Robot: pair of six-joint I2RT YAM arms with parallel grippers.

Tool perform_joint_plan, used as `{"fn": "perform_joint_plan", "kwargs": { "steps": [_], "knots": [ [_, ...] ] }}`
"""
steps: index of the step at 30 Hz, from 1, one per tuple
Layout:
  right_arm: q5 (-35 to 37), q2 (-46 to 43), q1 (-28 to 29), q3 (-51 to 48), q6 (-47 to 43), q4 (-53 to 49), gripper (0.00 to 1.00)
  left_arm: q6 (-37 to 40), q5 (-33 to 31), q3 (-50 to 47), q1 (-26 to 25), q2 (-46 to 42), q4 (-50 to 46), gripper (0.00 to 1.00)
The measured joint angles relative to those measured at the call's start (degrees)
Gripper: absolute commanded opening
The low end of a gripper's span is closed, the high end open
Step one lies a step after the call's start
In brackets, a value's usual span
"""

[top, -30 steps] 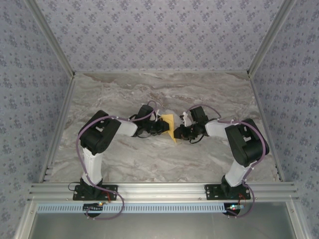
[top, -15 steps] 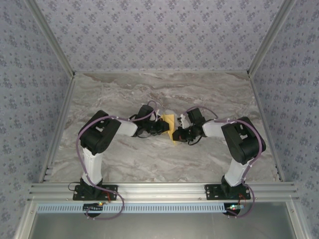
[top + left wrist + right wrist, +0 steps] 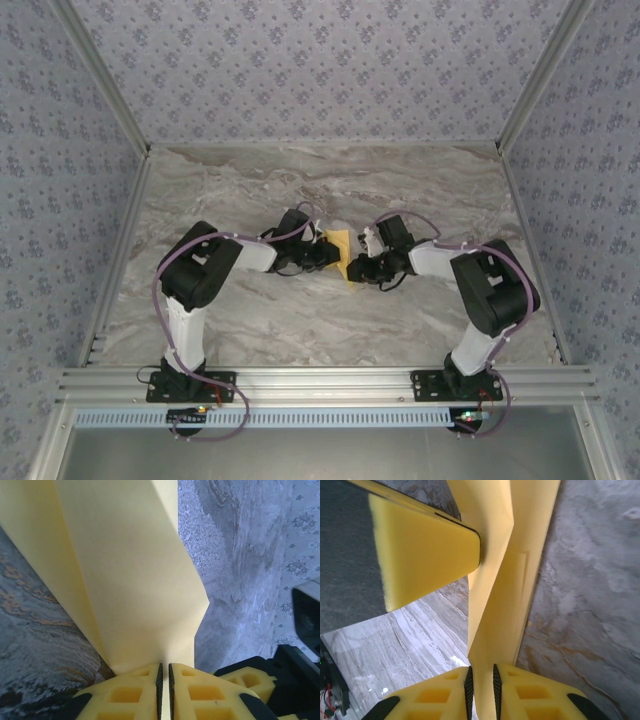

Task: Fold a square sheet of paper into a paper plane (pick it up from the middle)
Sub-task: Fold the wing for the fifth time at the center of the table.

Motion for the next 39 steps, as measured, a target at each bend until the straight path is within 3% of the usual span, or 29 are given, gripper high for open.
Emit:
{"fn": "perform_joint_plan", "kwargs": {
  "steps": [12, 30, 35, 39],
  "knots": [
    [9.3, -0.9, 4.5, 3.1, -3.4, -5.0, 0.29, 0.0, -0.5, 1.6, -0.1, 0.1, -3.3, 0.16],
    [13.1, 1.4, 6.5, 5.8, -4.2, -6.2, 0.30, -0.3, -0.4, 2.2, 0.0, 0.3, -4.3, 0.16],
    [14.2, 1.6, 7.0, 6.1, -4.2, -6.3, 0.26, -0.7, -0.4, 2.2, 0.0, 0.3, -4.3, 0.17],
    [14.6, 1.6, 6.9, 6.1, -4.2, -6.2, 0.17, -0.7, -0.3, 2.2, 0.1, 0.3, -4.2, 0.17]
  ]
}}
